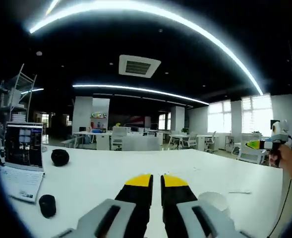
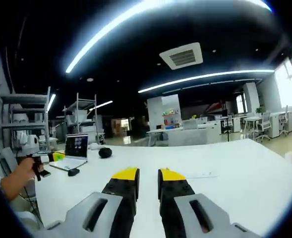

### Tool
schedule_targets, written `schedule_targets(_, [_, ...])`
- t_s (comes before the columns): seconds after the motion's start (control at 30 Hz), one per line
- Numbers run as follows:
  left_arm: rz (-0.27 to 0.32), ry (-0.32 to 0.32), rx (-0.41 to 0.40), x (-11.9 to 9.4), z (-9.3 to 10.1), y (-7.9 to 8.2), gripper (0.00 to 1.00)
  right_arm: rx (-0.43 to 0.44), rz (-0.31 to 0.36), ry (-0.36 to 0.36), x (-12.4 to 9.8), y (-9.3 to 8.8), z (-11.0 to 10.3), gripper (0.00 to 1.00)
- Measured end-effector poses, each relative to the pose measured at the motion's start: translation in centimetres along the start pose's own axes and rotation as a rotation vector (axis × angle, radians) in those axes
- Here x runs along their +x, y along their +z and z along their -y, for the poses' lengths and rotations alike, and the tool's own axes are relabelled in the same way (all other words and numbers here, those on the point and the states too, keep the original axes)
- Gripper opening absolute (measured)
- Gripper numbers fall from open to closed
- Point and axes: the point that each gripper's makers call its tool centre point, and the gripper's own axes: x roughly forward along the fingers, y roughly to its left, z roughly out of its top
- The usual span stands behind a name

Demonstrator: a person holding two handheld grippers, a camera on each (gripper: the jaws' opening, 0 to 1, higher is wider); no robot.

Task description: Tidy tabletop coffee trays, cups and spoons，present forward

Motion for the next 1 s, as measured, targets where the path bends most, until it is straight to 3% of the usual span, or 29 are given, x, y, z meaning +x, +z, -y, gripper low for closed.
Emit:
schedule_targets(0.13, [0.038,0.034,0.021,-1.5,-1.2,-0.4,0.1,-0.021,0.009,-0.001,-1.5,-0.6,1.1,0.18])
schedule_targets(0.23, [0.045,0.027,0.039,-1.9,-1.7,-0.9,0.12,-0.013,-0.019,0.025,-1.9,-1.6,1.3,0.23])
schedule_targets(0.3, [0.056,0.037,0.035,-2.2,-2.1,-1.1,0.16,-0.062,-0.041,0.021,-2.3,-2.5,1.6,0.26])
schedule_targets(0.67, [0.117,0.119,0.068,-4.1,-3.8,-2.5,0.17,-0.109,0.001,-0.008,-5.3,-3.6,3.0,0.29])
schedule_targets(0.87, [0.103,0.162,0.073,-4.9,-4.2,-4.3,0.2,-0.102,0.065,-0.076,-7.9,-4.1,4.7,0.31])
schedule_targets(1.0, [0.074,0.163,0.058,-5.1,-4.1,-5.7,0.2,-0.064,0.053,-0.105,-9.0,-5.7,5.4,0.31])
